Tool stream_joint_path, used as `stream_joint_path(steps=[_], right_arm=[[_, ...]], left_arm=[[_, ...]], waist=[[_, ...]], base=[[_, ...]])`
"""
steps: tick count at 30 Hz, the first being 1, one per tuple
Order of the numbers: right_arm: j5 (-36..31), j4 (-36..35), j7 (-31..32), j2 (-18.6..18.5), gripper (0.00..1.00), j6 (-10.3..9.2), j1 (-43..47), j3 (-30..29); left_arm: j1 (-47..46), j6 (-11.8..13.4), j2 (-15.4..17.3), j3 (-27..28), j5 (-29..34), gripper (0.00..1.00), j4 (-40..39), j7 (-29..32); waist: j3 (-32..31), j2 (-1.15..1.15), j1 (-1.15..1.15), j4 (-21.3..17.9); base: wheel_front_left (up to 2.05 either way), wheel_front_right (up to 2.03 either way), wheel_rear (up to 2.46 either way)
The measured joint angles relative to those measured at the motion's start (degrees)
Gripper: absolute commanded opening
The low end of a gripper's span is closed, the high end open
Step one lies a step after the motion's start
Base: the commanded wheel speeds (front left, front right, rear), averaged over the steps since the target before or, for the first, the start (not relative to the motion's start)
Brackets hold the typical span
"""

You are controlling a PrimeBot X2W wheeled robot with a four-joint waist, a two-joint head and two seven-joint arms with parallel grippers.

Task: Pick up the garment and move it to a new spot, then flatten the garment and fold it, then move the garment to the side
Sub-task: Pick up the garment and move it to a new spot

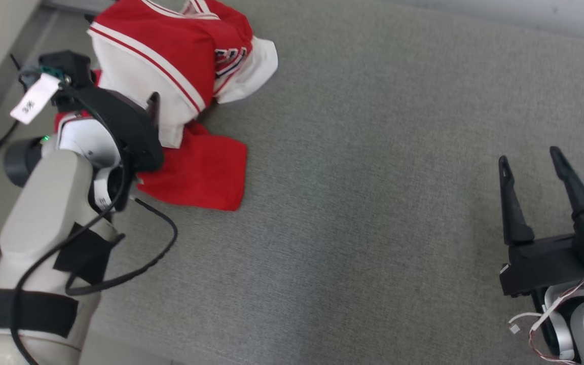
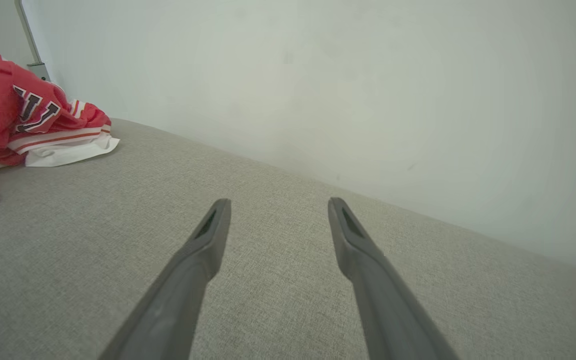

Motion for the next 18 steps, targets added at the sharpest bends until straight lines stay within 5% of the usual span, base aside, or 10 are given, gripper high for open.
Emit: stream_joint_path(steps=[10,11,12,18], right_arm=[[-0.5,-5.1,3.7,-1.4,1.0,0.0,-2.0,-0.9],[-0.5,-5.6,3.9,-1.5,1.0,0.0,-2.0,-1.0],[-0.5,-6.0,4.4,-1.5,1.0,0.0,-2.0,-1.2],[-0.5,-6.1,5.5,-1.5,1.0,0.0,-2.0,-1.7]], left_arm=[[-5.1,0.8,0.8,0.2,3.2,1.0,6.1,2.5],[-5.3,0.8,0.8,0.4,3.2,0.56,6.4,2.8],[-5.4,0.8,0.6,0.4,3.3,0.0,6.7,2.8],[-8.0,0.8,-1.0,0.2,4.5,0.0,8.5,1.6]], waist=[[7.0,0.0,0.0,-2.1],[7.6,0.0,0.0,-2.3],[8.1,0.0,0.0,-2.5],[9.9,0.01,0.0,-2.7]], base=[[0.0,0.0,0.0],[0.0,0.0,0.0],[0.0,0.0,0.0],[0.0,0.0,0.0]])
